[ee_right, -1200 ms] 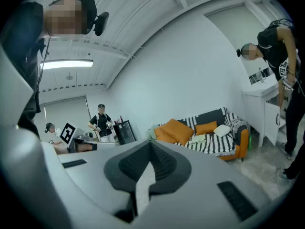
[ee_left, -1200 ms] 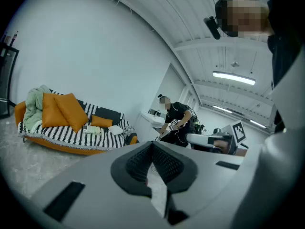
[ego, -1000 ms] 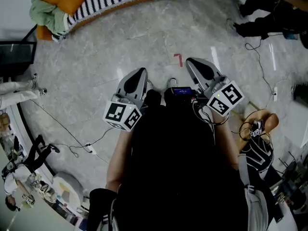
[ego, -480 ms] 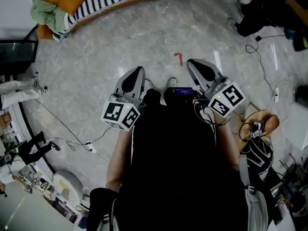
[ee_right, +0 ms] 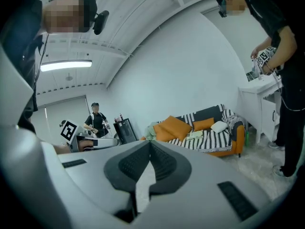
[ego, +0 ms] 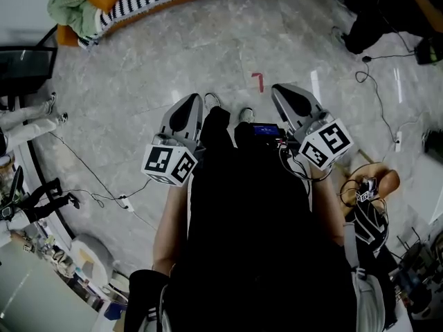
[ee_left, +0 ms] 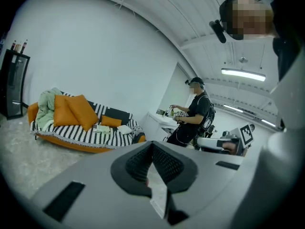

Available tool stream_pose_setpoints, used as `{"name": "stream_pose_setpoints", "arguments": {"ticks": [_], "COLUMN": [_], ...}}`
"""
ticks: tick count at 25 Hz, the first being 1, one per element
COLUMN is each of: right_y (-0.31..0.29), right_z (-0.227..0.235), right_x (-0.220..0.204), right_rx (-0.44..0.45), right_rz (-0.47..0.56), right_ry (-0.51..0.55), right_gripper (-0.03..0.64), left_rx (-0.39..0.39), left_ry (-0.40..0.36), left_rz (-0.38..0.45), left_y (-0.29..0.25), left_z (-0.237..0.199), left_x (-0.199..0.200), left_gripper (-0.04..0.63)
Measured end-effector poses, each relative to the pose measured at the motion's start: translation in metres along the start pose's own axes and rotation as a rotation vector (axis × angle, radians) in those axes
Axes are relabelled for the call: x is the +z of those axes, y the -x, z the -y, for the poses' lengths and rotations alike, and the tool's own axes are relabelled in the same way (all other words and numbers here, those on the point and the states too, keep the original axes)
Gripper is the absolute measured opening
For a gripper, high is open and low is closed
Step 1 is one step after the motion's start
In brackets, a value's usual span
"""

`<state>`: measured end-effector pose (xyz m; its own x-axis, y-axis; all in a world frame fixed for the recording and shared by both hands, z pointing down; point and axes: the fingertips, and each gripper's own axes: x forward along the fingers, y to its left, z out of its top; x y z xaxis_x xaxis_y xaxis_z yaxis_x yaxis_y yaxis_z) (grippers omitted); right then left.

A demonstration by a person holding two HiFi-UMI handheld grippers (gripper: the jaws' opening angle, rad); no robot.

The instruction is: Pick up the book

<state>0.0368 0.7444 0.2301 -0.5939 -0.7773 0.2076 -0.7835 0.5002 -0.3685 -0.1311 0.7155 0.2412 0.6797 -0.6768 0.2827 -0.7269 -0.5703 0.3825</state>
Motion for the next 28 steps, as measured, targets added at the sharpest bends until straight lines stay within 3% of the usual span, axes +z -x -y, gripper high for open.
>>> {"name": "stream_pose_setpoints", "arguments": {"ticks": [4,10,21,28], "right_y": [-0.01,-0.028,-0.107,-0.165], "right_z": [-0.002,0.005,0.031,0.042], "right_x": [0.0,0.007,0.065,0.092], "right_rx": [0.02,-0.026,-0.074,-0.109], "right_rz": [-0.009,-0.02,0.01,0.028], "right_ry": [0.001,0.033,0.058,0.056], "right_gripper": [0.017,0.017,0.017,0.017], "left_rx": [-0.003,-0.026,-0.081,-0.112], "left_ry": [-0.005,-0.013,-0.091,-0.102], "left_rz": [0.003,-0.001,0.022,0.02], "left_y": [-0.003,-0.022,-0.076,-0.101], "left_z": [-0.008,-0.023,-0.086,-0.139], "left_x": [0.001,0.009,0.073,0.108], "left_gripper": [0.014,0.014,0.014,0.014]}}
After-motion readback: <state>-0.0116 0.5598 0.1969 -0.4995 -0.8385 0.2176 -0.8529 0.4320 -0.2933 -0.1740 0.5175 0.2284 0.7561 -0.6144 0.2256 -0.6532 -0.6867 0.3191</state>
